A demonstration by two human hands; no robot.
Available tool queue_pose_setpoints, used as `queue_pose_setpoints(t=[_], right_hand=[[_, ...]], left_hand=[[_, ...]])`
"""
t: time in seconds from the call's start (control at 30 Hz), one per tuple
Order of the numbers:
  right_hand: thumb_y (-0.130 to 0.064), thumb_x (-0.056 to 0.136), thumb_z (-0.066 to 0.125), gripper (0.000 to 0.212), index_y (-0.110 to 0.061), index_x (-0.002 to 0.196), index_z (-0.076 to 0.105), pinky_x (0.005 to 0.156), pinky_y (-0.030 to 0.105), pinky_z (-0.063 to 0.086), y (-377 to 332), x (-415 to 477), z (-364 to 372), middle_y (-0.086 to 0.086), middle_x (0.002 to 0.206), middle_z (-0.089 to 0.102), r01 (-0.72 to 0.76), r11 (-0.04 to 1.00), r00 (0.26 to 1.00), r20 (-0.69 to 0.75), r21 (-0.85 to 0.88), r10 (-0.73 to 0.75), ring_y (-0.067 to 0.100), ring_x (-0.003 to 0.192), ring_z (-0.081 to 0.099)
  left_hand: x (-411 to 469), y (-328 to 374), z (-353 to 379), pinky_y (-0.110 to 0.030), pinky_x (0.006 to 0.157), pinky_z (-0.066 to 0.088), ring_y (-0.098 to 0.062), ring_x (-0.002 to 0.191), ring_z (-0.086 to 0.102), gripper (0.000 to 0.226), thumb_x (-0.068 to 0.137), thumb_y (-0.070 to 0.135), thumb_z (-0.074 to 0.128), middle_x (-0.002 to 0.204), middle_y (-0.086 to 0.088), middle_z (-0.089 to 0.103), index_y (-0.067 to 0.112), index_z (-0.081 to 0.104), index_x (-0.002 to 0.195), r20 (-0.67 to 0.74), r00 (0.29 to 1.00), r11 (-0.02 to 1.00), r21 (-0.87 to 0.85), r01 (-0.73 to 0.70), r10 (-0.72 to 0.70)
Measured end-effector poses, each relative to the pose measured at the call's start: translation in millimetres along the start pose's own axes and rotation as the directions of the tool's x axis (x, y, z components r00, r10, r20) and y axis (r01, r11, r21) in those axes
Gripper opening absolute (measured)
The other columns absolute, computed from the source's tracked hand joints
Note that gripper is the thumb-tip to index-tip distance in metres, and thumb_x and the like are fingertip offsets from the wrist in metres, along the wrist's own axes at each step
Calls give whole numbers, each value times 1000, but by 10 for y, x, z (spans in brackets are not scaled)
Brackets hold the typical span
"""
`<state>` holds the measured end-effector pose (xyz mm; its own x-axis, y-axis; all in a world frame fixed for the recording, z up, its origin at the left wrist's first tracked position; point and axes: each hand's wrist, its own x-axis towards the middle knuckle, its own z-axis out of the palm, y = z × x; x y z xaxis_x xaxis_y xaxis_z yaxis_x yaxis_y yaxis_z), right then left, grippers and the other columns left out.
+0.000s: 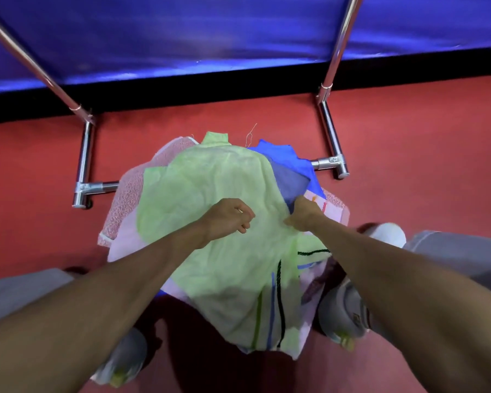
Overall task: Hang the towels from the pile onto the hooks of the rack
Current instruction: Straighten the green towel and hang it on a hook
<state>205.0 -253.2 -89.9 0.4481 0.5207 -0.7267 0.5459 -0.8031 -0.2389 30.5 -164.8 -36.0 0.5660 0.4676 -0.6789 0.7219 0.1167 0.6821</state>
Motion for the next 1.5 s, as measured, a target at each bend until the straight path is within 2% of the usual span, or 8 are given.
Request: queue_pose_setpoints(t=[0.13,0.2,0.47,0.73,0.93,1.1,1.23,1.5], right_hand=[[-25,84,65,15,-13,84,56,79,30,44,-183,-89,-79,8,94,59,29,999,999,-33,14,-29,26,94,54],[-27,86,63,31,-17,64,43,65,26,42,-356,-200,-198,0,73,49,77,996,996,-45,40,-75,22,85,48],[-11,84,71,40,-15,55,43,37,16,32,-871,-801,-790,-2,43,40,236,762,966,-60,604,-251,9,33,37],[-11,86,68,21,-7,66,64,50,24,38,-1390,-1731,-1450,7,62,56,432,507,867,-191,746,-460,13,50,49],[-18,91,61,14,-5,96,64,67,30,45,-1714,-2407,-1945,16,90,57,567,323,753,-317,758,-577,24,82,52],[-35,94,57,28,-15,75,62,72,29,39,-1743,-2683,-2079,1,68,47,765,367,582,-325,529,-745,20,72,40],[-24,88,67,19,-6,93,64,78,27,47,-1826,-2709,-2196,8,81,59,823,303,518,-415,481,-748,15,76,57],[-17,73,83,37,-2,100,62,85,43,52,-1768,-2619,-2076,5,82,65,806,528,592,-328,268,-737,14,77,60]], left_hand=[[-64,19,-58,-23,74,47,-20,76,62,15,91,12,53,85,-8,66,8,65,98,-10,1000,1000,-4,-7,7],[-119,67,-117,-25,75,47,-20,76,63,15,91,12,53,84,-7,66,8,65,98,-15,1000,1000,1,-20,20],[-617,568,-511,-25,71,46,-14,75,66,16,88,8,49,79,-3,67,11,62,99,-69,989,991,1,-133,133],[-1425,1135,-988,-31,69,42,-14,71,54,28,80,19,74,77,-3,60,7,58,98,-140,927,936,116,-334,348],[-1876,1458,-1241,-36,73,46,-17,70,55,15,87,18,67,72,-4,61,17,54,78,-362,758,824,53,-565,543],[-2087,1709,-1298,-38,80,56,-19,88,65,12,98,10,48,90,-9,66,14,50,86,-489,717,739,-196,-645,497],[-2153,1907,-1333,-34,72,57,-17,76,68,11,98,14,48,86,-6,69,11,54,90,-602,666,650,-298,-699,439],[-2290,1872,-1461,-35,70,56,-20,73,66,14,95,11,51,71,-3,67,7,60,85,-651,669,437,-516,-737,360]])
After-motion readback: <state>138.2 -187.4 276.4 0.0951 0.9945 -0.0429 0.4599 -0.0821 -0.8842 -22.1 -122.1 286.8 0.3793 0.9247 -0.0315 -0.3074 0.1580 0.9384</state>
